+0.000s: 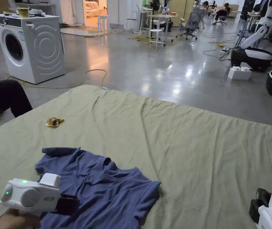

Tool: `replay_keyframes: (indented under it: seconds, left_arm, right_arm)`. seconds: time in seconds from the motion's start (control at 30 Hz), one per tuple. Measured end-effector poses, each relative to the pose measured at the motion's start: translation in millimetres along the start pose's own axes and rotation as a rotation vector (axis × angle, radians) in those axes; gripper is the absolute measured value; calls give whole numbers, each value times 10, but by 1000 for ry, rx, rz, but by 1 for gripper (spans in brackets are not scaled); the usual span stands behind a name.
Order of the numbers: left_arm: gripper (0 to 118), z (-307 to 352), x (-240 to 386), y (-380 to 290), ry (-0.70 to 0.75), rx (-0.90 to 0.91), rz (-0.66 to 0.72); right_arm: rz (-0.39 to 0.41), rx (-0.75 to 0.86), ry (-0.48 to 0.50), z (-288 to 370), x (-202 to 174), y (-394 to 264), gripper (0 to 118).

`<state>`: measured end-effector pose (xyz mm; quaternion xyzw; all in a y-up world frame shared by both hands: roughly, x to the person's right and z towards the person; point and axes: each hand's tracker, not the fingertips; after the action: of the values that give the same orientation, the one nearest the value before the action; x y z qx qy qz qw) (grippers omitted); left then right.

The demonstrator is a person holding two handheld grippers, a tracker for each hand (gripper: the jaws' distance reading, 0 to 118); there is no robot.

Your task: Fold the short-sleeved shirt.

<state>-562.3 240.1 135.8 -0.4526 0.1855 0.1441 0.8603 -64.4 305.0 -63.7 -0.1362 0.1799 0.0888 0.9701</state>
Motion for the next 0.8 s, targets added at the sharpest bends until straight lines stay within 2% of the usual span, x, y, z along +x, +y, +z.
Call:
replay_keyframes:
  seconds: [0.17, 0.2, 0.27, 0.3, 0.4, 0.47, 0.6, 0.63, 0.8]
  left_arm:
    - [110, -530, 41, -20, 4, -78, -37]
    - [108, -628, 63, -11, 33, -104, -39]
    - [96, -818, 104, -106, 108, -124, -52]
    - [96, -896, 119, -133, 134, -122, -64]
    - [93, -603, 366, -295, 165, -31, -29]
    - [76, -509, 444, -348, 151, 7, -94]
    - [16, -203, 671, -367, 150, 40, -158]
    - [10, -172, 688, -361, 153, 42, -154]
    - [4, 12, 682, -430, 126, 71, -87]
  right_arm:
    - [27, -23, 10, -22, -96, -56, 1]
    - [29, -28, 11, -29, -100, -69, 1]
    - [36, -41, 9, -42, -110, -90, 1]
    - [38, -48, 7, -46, -112, -95, 1]
    - [42, -57, 7, -41, -114, -111, 1]
    - [54, -59, 3, -52, -126, -127, 1]
    - [55, -80, 13, -98, -160, -161, 1]
    - [53, -87, 11, -102, -172, -171, 1]
    - [54, -90, 22, -92, -206, -193, 1]
